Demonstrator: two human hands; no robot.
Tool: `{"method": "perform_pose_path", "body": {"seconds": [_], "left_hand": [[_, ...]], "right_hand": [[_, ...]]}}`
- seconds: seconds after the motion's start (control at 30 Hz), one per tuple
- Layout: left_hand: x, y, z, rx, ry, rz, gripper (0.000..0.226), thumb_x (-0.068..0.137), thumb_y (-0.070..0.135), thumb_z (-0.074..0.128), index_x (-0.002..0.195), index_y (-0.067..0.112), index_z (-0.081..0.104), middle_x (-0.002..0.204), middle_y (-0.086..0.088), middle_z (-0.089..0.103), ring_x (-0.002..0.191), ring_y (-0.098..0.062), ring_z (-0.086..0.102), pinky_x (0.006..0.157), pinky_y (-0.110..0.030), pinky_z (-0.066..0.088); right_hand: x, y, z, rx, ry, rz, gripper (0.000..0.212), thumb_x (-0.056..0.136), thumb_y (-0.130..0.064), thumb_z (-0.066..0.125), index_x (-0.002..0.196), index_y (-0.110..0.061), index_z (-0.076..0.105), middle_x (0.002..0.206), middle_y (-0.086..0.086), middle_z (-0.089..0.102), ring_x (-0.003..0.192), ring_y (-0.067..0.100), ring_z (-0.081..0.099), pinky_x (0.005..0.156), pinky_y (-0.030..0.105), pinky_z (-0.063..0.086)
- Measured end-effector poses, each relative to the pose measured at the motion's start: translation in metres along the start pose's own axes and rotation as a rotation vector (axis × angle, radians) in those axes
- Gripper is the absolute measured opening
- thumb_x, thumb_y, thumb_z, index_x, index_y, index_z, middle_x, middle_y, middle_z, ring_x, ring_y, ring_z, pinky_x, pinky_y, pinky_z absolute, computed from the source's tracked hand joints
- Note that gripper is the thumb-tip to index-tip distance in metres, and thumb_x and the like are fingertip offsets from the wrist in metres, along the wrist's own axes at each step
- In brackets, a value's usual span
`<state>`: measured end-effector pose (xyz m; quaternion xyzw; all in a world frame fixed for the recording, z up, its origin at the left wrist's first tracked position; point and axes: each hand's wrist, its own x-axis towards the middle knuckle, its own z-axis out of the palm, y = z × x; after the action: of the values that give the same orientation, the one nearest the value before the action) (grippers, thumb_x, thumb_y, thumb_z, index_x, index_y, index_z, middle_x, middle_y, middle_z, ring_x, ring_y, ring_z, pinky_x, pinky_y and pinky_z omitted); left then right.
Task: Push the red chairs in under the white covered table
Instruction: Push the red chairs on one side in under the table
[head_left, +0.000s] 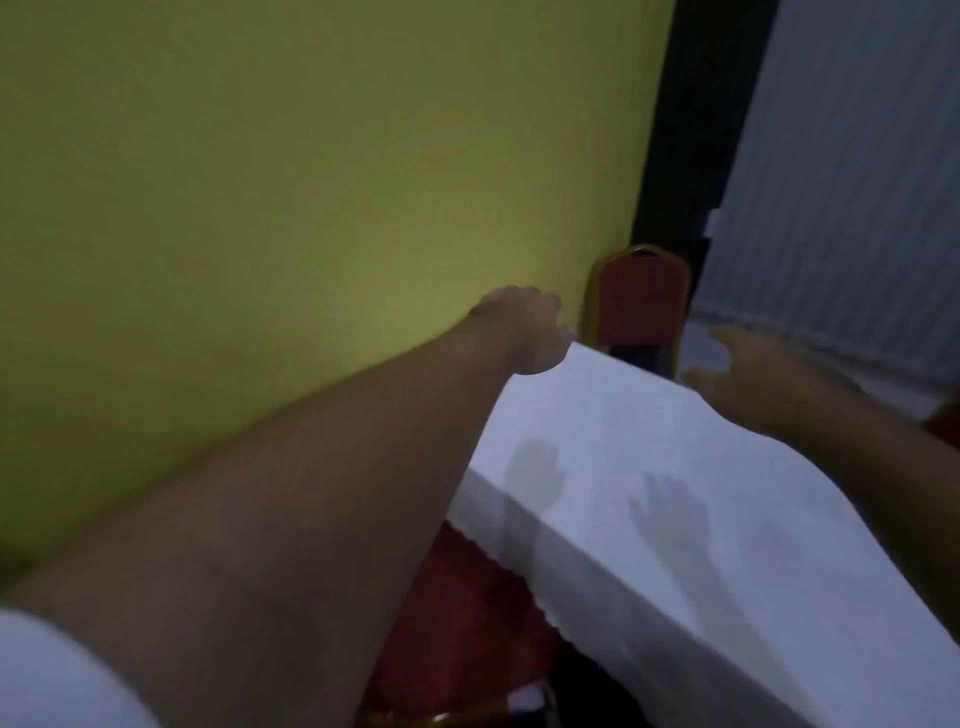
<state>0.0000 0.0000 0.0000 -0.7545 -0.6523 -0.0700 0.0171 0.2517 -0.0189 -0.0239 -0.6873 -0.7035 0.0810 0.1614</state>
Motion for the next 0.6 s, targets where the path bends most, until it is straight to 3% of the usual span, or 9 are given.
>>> {"method": "perform_pose_path", "body": {"seconds": [0.17,0.47,0.57,0.6], "left_hand": [[-0.037,-0.092,0.037,0.028,-0.028,0.03,0.053,0.103,0.046,0.046,0.145,0.014,0.049,0.15,-0.011,0.051,0.14,-0.031,0.043,0.114,-0.038,0.032],[-0.073,-0.317,0.109,-0.074,-0.329,0.129,0.046,0.103,0.04,0.053,0.141,0.014,0.054,0.146,-0.009,0.053,0.135,-0.026,0.046,0.112,-0.039,0.035],[-0.089,-0.393,0.138,-0.073,-0.442,0.211,0.041,0.1,0.04,0.057,0.133,0.016,0.06,0.137,-0.008,0.059,0.129,-0.025,0.051,0.108,-0.036,0.036],[-0.095,-0.417,0.148,-0.075,-0.484,0.235,0.041,0.099,0.042,0.057,0.13,0.016,0.062,0.133,-0.007,0.062,0.126,-0.026,0.053,0.107,-0.036,0.038]], "right_hand": [[-0.017,-0.076,0.081,0.052,-0.195,-0.121,0.073,0.092,-0.061,0.057,0.154,-0.029,0.038,0.156,0.011,0.046,0.138,0.041,0.044,0.109,0.056,0.043],[-0.039,-0.219,0.23,0.206,-0.468,-0.183,0.062,0.096,-0.054,0.057,0.15,-0.025,0.044,0.149,0.01,0.05,0.132,0.033,0.05,0.105,0.047,0.045],[-0.051,-0.281,0.285,0.32,-0.563,-0.211,0.036,0.096,-0.059,0.051,0.122,-0.036,0.058,0.127,0.001,0.064,0.109,0.022,0.061,0.093,0.041,0.051],[-0.053,-0.301,0.303,0.327,-0.607,-0.223,0.04,0.092,-0.068,0.046,0.113,-0.037,0.06,0.118,-0.003,0.066,0.102,0.02,0.062,0.088,0.044,0.054]]}}
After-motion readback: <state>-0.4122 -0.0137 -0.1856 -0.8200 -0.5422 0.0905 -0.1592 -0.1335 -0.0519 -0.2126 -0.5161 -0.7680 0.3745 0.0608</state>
